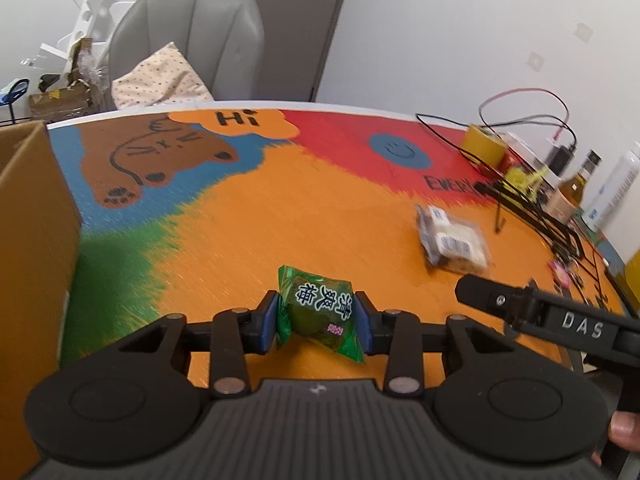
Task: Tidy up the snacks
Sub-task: 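Grasp the green candy packet with the left gripper while the right gripper grasps the clear bread pack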
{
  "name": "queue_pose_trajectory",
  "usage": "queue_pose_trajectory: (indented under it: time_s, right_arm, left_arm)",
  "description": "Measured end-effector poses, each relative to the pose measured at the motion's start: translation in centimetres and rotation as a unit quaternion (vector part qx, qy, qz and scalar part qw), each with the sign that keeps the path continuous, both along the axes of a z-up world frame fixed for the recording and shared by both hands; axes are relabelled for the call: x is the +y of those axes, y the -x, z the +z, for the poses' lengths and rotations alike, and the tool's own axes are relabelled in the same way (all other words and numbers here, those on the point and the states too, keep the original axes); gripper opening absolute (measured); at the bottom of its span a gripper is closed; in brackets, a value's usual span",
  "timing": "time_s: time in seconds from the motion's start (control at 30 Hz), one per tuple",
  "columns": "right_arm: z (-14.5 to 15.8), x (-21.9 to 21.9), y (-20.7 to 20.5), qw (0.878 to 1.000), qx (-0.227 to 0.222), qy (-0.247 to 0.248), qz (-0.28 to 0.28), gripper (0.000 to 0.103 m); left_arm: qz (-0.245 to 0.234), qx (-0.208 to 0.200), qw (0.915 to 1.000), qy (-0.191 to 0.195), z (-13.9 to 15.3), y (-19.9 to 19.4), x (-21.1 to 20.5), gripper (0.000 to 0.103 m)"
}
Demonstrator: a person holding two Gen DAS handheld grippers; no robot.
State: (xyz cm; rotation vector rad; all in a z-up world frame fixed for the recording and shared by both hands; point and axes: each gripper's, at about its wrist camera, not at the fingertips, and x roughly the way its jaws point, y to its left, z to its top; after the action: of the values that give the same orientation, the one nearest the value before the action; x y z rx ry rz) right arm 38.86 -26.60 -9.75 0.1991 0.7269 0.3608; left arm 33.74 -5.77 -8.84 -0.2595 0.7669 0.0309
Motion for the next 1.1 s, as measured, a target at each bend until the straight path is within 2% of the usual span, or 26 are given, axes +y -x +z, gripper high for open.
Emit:
queue_pose_trajectory:
  time_s: [0.1,0.27,0.5,0.7,0.73,0.8,0.9,1.0,1.1]
  right_arm:
    - [0.0,0.6,-0.8,1.0,-0.002,0.005,-0.003,0.103]
    - [-0.5,1.6,-2.4,1.0,0.002,0.016,-0.02,0.103]
    - [-1.3,3.7,-3.7,0.994,-0.013,0.091,-0.053,0.103]
    - [-1.4,4.3,-4.5,0.991,-0.023,0.114,-0.062,0.103]
    - [-1.4,4.3,-4.5,0.991,-0.025,0.115,-0.062,0.101]
    - [-1.4,4.4,-4.3,0.989,-0.038,0.126,-0.067,0.078]
    - [-1.1,4.2,-3.8,0.99,-0.046,0.121,-0.058,0.06]
    - [-0.7,3.3,-3.1,0.994,-0.038,0.086,-0.051,0.056]
    - [-0.6,3.0,-1.9,0.995,-0.036,0.081,-0.049,0.053]
  left_arm:
    - [0.009,-0.002,1.0,0.001,0.2,-0.4,0.8,0.038]
    - [0.02,-0.004,0.9998,0.005,0.3,-0.7,1.9,0.038]
    - [0.019,0.0,0.9998,0.006,0.2,-0.8,2.5,0.038]
    - [0.019,-0.004,0.9998,0.006,0.5,-0.5,2.7,0.038]
    - [0.019,-0.005,0.9998,0.006,0.6,-0.4,2.7,0.038]
    - [0.02,-0.007,0.9998,0.004,0.8,-0.3,2.7,0.038]
    - [0.022,-0.01,0.9997,0.003,1.1,0.1,2.9,0.038]
    - [0.024,-0.012,0.9996,0.003,1.4,0.4,3.0,0.038]
    - [0.025,-0.017,0.9995,0.003,1.8,1.0,3.0,0.038]
